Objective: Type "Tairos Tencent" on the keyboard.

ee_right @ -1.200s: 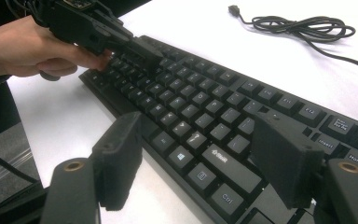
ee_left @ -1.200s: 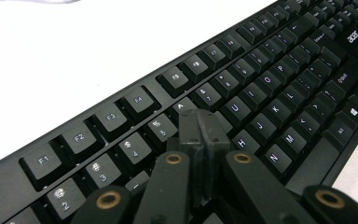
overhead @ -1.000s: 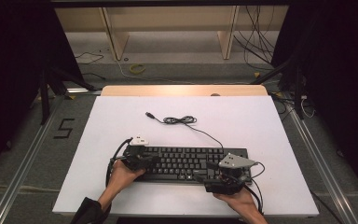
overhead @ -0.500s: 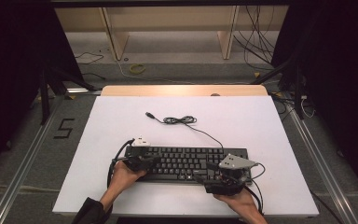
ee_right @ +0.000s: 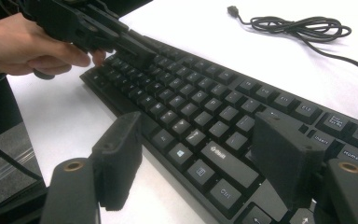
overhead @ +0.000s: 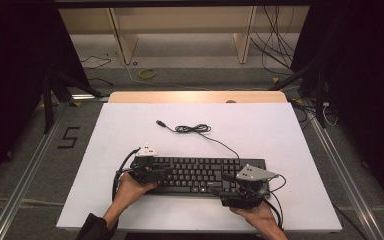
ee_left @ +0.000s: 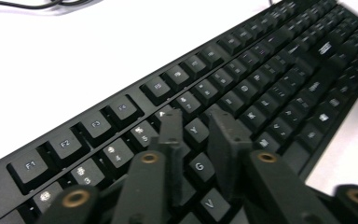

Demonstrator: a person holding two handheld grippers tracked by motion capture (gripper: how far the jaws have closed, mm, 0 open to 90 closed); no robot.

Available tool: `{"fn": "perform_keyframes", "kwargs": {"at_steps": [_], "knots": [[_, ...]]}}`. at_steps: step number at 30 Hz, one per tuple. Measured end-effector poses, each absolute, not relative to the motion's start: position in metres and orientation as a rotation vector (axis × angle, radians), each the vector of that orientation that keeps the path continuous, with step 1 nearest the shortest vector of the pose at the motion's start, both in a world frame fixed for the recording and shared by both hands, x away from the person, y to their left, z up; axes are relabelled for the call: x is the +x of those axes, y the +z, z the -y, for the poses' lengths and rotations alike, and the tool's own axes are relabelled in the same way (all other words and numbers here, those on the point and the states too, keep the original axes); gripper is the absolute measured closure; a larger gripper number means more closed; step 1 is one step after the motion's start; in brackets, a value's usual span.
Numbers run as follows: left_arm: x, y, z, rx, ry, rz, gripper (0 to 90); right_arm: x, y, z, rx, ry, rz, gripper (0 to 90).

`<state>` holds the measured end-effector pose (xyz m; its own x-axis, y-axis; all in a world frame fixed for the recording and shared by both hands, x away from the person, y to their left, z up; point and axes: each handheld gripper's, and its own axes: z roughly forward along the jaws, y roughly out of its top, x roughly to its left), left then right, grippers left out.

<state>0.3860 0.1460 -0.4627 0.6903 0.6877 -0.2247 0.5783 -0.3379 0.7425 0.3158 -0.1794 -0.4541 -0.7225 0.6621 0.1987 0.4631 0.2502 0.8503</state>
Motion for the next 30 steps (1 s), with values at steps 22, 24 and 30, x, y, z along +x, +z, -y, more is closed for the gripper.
{"fn": "perform_keyframes", "kwargs": {"at_steps": [22, 24, 30], "knots": [[0.358, -0.446, -0.167, 1.814, 0.097, -0.881, 31.8, 0.311, -0.452, 0.188, 1.064, 1.49, -2.286, 34.5], [0.355, -0.446, -0.17, 1.806, 0.099, -0.879, 30.7, 0.311, -0.452, 0.19, 1.065, 1.492, -2.284, 34.5], [0.346, -0.448, -0.176, 1.801, 0.101, -0.866, 29.1, 0.309, -0.453, 0.193, 1.066, 1.491, -2.282, 34.1]]}}
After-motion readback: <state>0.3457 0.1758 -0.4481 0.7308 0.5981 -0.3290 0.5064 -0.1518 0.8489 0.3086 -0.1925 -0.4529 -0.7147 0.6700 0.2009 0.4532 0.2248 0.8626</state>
